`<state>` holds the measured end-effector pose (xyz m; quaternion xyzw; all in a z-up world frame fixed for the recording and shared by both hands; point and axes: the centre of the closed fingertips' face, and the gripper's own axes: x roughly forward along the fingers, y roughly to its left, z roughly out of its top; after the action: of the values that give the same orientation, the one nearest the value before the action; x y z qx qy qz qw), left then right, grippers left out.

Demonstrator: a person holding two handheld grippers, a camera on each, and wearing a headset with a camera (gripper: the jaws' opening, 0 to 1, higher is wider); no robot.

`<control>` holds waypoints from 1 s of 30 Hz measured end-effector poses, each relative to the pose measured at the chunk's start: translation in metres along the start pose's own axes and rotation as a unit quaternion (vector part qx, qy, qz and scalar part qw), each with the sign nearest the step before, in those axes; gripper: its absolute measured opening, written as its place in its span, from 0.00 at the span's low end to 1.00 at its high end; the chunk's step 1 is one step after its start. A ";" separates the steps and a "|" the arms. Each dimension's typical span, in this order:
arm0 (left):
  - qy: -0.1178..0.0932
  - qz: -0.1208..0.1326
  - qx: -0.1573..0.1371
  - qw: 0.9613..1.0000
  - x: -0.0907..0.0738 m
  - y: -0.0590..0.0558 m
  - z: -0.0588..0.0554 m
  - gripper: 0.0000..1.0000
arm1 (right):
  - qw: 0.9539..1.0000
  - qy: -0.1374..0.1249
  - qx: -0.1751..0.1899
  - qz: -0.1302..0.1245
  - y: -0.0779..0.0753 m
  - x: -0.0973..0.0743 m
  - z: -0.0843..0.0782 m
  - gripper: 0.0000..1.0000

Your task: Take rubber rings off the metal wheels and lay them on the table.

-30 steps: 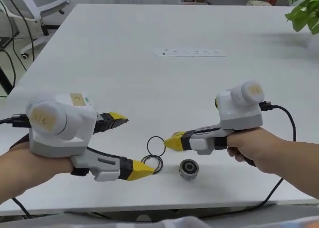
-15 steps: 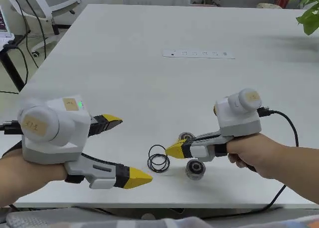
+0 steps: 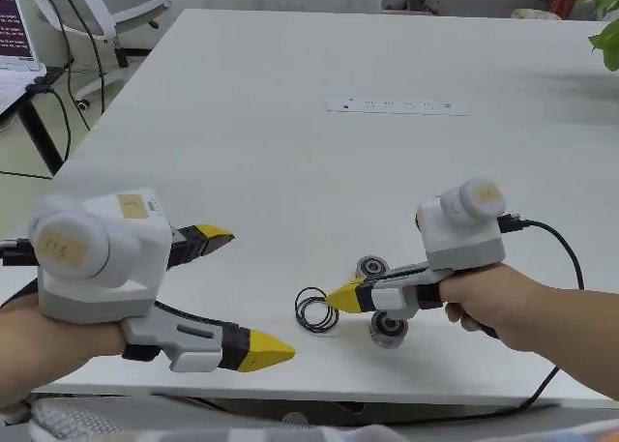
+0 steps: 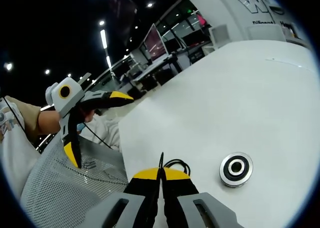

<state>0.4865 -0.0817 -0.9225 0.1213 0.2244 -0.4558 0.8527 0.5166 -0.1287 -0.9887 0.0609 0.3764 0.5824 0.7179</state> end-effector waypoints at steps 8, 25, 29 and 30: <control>0.001 0.005 -0.001 1.000 -0.003 0.001 -0.001 0.93 | 1.000 0.003 0.003 -0.011 -0.006 0.000 -0.001 0.00; 0.005 0.008 -0.001 1.000 -0.001 0.000 -0.001 0.92 | 0.999 0.018 -0.024 -0.028 -0.011 0.000 -0.006 0.11; 0.005 0.008 -0.001 1.000 0.000 0.000 0.000 0.93 | 0.999 0.013 -0.030 -0.031 -0.011 -0.002 -0.003 0.18; 0.005 0.008 -0.001 1.000 0.000 0.000 0.000 0.93 | 0.999 0.013 -0.031 -0.030 -0.010 -0.003 -0.002 0.20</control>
<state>0.4865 -0.0811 -0.9227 0.1246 0.2279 -0.4483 0.8553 0.5235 -0.1350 -0.9941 0.0197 0.3694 0.5724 0.7318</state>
